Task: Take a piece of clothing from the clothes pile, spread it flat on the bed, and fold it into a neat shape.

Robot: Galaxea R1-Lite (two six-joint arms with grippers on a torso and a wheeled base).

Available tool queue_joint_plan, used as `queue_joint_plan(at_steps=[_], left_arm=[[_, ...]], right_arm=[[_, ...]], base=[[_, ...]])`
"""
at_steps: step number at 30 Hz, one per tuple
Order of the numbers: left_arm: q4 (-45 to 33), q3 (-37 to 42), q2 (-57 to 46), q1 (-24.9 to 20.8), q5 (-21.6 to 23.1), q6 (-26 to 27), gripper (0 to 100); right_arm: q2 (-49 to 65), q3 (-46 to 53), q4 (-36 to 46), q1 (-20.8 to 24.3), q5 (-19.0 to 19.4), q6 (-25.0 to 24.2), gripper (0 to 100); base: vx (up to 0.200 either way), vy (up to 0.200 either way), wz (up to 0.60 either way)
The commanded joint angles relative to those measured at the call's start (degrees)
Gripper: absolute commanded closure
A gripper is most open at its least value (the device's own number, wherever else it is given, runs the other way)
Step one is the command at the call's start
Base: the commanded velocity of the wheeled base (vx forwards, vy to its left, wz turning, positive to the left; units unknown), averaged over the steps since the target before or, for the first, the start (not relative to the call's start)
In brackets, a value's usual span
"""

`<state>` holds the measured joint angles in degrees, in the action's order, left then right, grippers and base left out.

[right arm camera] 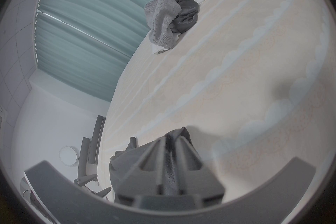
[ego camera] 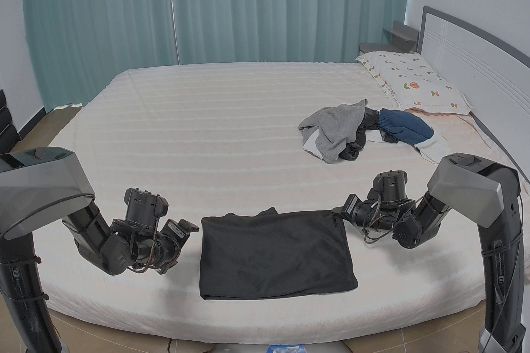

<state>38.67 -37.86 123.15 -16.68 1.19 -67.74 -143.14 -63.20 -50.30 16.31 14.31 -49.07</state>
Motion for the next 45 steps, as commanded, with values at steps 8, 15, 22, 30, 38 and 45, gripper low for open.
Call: queue_joint_plan(at_steps=[8,15,22,30,38,45], left_arm=[[0.0,0.1,0.1,-0.1,-0.1,0.1,0],[0.0,0.1,0.1,-0.1,-0.1,0.1,0],[0.0,0.1,0.1,-0.1,-0.1,0.0,0],[0.0,0.1,0.1,-0.1,-0.1,0.2,0],[1.4,0.2,0.4,-1.1,0.6,2.6,0],[13.5,3.9,4.2,-1.3,4.0,13.3,0]], right_arm=[[-0.3,-1.0,0.3,-0.6,-0.6,-0.1,100],[-0.5,-1.0,0.5,-1.1,-0.9,-0.1,100],[-0.4,-1.0,0.5,-1.0,-0.9,0.1,0],[2.0,1.1,-0.1,-1.3,-0.8,-0.1,0],[10.0,13.5,-2.5,-2.0,-0.3,-0.3,0],[14.6,27.0,-12.2,-2.1,-0.5,-0.1,0]], base=[[0.0,0.0,0.0],[0.0,0.0,0.0],[0.0,0.0,0.0],[0.0,0.0,0.0],[0.0,0.0,0.0],[0.0,0.0,0.0]])
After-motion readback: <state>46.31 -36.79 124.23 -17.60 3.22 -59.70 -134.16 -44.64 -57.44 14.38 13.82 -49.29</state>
